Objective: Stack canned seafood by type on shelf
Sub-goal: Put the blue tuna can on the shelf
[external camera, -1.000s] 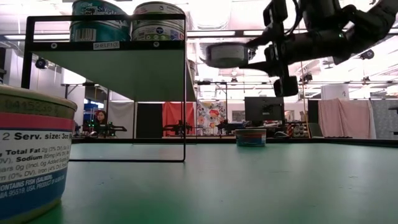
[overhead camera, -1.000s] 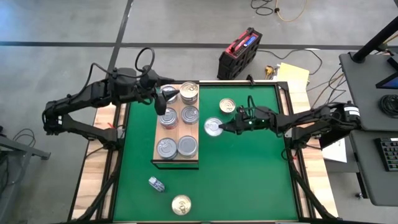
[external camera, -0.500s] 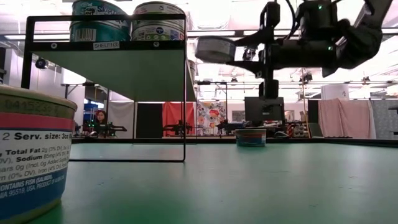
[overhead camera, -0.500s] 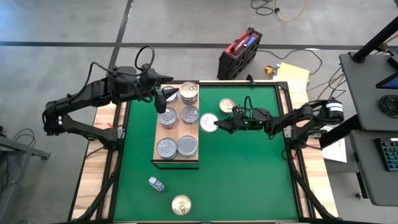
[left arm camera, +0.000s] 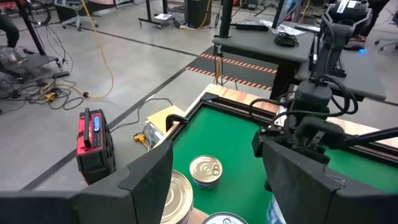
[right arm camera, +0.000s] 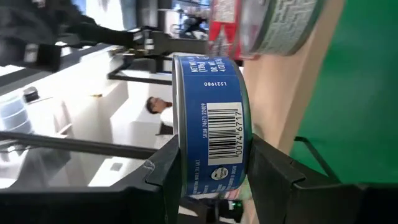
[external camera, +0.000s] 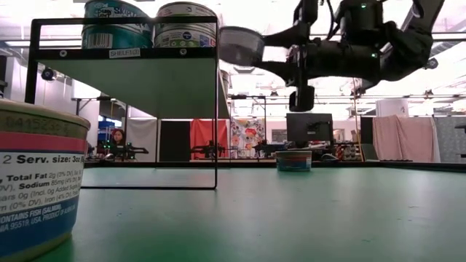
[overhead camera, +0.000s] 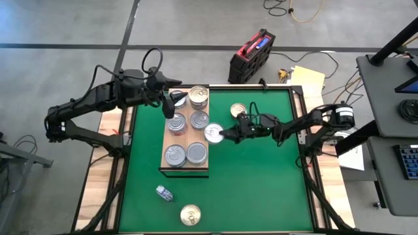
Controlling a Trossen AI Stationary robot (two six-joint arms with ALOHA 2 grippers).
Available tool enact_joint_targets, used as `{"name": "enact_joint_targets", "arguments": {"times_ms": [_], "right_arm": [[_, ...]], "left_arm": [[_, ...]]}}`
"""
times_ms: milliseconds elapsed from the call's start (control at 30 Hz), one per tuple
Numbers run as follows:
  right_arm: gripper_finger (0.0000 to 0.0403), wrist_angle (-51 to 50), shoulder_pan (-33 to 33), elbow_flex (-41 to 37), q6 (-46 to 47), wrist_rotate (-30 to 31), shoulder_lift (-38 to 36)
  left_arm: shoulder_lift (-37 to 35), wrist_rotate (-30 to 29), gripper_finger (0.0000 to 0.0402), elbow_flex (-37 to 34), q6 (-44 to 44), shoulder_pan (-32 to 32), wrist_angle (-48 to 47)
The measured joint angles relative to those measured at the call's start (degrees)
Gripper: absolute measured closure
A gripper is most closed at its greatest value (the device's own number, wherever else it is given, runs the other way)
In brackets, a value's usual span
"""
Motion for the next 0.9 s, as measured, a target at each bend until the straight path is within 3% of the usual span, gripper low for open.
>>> {"name": "enact_joint_targets", "arguments": {"times_ms": [500, 900], "right_arm": [[0.0267, -11.72, 0.00, 1.97, 0.31, -0.03, 0.11], [0.0267, -13.47, 0.00, 2.49, 0.03, 0.00, 0.11]], "left_arm": [[0.00, 0.00, 0.0169, 0.00, 0.04, 0.00, -0.44], [0.07, 0.00, 0.0169, -0.02, 0.07, 0.00, -0.72]]}}
